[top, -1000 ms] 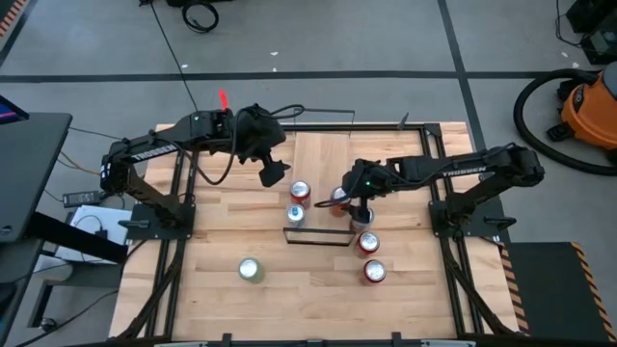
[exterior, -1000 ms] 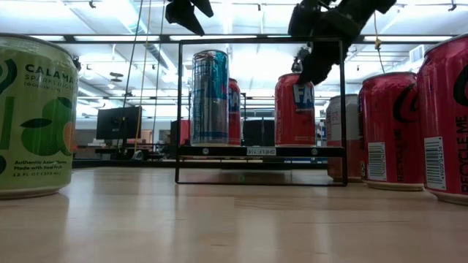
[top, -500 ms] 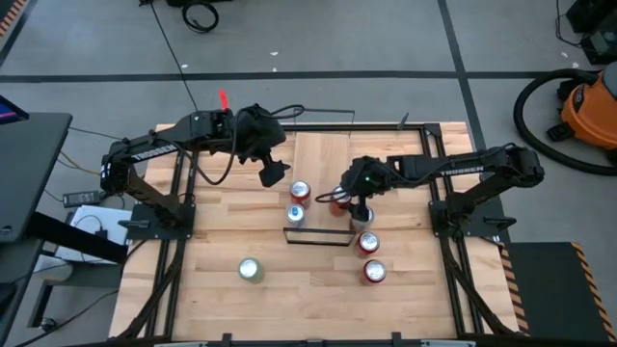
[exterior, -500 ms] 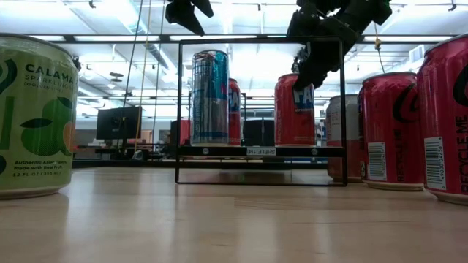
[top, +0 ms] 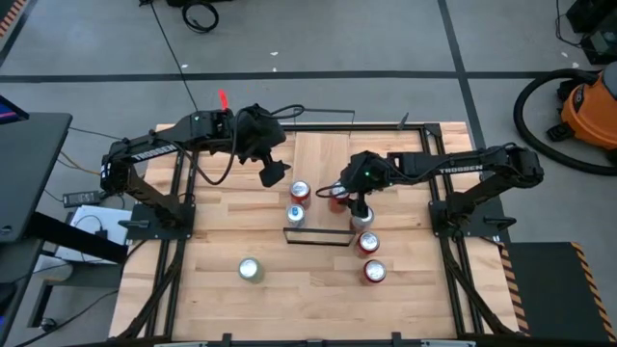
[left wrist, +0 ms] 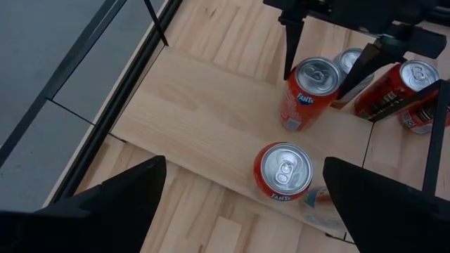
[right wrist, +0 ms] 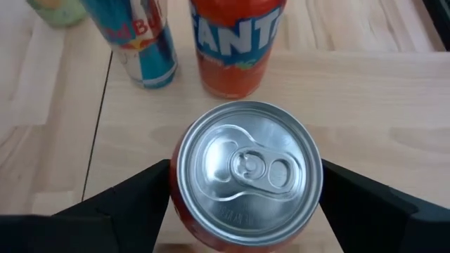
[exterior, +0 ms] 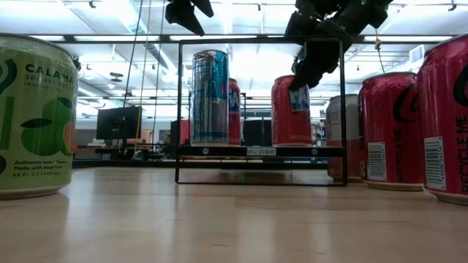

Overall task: Place canned beverage on shelf
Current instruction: Adjust the right red soda can on the shelf

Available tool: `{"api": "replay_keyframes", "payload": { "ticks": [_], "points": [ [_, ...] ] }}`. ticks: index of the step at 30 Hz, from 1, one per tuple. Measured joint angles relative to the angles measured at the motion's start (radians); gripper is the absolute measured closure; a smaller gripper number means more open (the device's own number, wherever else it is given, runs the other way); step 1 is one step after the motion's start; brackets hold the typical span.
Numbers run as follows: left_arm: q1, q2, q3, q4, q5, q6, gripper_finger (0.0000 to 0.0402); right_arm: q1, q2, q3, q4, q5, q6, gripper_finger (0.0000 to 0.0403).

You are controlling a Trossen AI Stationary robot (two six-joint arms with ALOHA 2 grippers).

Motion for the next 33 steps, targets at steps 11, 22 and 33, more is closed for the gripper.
{"api": "replay_keyframes", "payload": {
  "ticks": [11,22,33],
  "points": [
    [0.0,0.0,0.0,0.011,0.0,0.0,0.0006,-0.017,0.0,-0.025,0.065,-0.032,-0.018,0.0057],
    [0.0,0.0,0.0,0.021,0.0,-0.001,0.0006,-0.016,-0.001,-0.065,0.117,-0.028,-0.038,0.0057],
    [0.0,0.0,0.0,0.033,0.0,-0.001,0.0006,-0.043,0.0,-0.066,0.147,-0.069,-0.13,0.0057]
  ]
}}
